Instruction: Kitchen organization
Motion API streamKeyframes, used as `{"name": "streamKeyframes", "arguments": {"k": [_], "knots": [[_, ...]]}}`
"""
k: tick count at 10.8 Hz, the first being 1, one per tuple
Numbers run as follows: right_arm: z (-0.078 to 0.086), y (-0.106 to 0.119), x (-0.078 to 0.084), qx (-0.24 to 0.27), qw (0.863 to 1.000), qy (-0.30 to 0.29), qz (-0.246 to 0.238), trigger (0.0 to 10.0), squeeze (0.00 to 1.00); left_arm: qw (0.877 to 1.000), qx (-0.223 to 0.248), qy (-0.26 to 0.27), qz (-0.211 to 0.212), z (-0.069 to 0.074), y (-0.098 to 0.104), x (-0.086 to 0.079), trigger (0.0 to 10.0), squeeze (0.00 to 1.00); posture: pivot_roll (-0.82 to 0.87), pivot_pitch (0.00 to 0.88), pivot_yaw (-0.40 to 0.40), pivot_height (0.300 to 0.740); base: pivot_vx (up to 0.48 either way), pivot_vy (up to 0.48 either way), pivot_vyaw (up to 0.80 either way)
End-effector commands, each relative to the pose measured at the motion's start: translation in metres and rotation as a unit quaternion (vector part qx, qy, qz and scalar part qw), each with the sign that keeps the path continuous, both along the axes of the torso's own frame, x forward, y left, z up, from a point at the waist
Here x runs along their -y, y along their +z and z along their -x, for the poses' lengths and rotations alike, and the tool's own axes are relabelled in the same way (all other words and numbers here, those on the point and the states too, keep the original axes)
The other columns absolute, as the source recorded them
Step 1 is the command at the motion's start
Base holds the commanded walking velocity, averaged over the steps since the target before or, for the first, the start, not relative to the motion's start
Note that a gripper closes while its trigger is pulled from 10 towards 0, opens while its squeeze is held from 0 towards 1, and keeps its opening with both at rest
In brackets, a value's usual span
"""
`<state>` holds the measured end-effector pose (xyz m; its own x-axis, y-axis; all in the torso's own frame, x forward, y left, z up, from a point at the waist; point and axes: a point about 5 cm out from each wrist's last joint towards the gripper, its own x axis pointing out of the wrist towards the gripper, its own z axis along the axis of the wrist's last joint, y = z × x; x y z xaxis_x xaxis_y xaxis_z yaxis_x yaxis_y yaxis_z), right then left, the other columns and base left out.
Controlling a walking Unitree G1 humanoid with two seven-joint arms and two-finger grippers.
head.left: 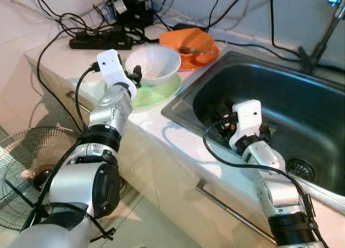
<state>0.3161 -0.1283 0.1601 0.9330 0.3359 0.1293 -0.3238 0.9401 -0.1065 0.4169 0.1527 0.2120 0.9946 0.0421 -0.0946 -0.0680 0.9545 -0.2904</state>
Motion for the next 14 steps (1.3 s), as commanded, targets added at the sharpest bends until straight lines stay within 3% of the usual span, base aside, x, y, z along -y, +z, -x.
{"name": "streamKeyframes", "arguments": {"k": [1,4,6,7,13,14], "knots": [[0.004,-0.006,-0.005,-0.013,1.0,0.005,-0.007,10.0,0.0,1.0,-0.012,-0.001,-0.015,-0.001,0.001,0.0,10.0,0.0,0.14,0.139,0.104,0.74,0.0,0.0,0.0],[0.004,-0.007,-0.013,-0.015,1.0,-0.002,-0.025,10.0,0.0,0.998,-0.045,-0.011,-0.035,-0.001,-0.001,-0.011,10.0,0.0,0.15,0.116,0.154,0.74,0.0,0.0,0.0],[0.004,-0.006,-0.012,-0.012,0.999,-0.01,-0.028,10.0,0.0,0.998,-0.042,-0.003,-0.044,-0.001,-0.001,-0.013,10.0,0.0,0.15,0.106,0.167,0.74,0.0,0.0,0.0],[0.003,-0.006,-0.011,-0.011,0.999,-0.016,-0.029,10.0,0.0,0.998,-0.03,0.007,-0.056,-0.001,0.003,-0.013,0.0,0.0,0.15,0.107,0.17,0.74,0.0,0.0,0.0],[0.0,-0.007,-0.008,-0.014,1.0,-0.014,-0.014,10.0,0.0,0.999,-0.035,0.015,-0.038,0.0,-0.005,-0.009,0.3,0.0,0.15,0.106,0.133,0.74,0.0,0.0,0.0],[-0.001,-0.005,-0.008,-0.011,1.0,-0.012,-0.011,10.0,0.0,0.999,-0.034,0.015,-0.038,-0.001,-0.003,-0.006,10.0,0.0,0.15,0.101,0.126,0.74,0.0,0.0,0.0]]}}
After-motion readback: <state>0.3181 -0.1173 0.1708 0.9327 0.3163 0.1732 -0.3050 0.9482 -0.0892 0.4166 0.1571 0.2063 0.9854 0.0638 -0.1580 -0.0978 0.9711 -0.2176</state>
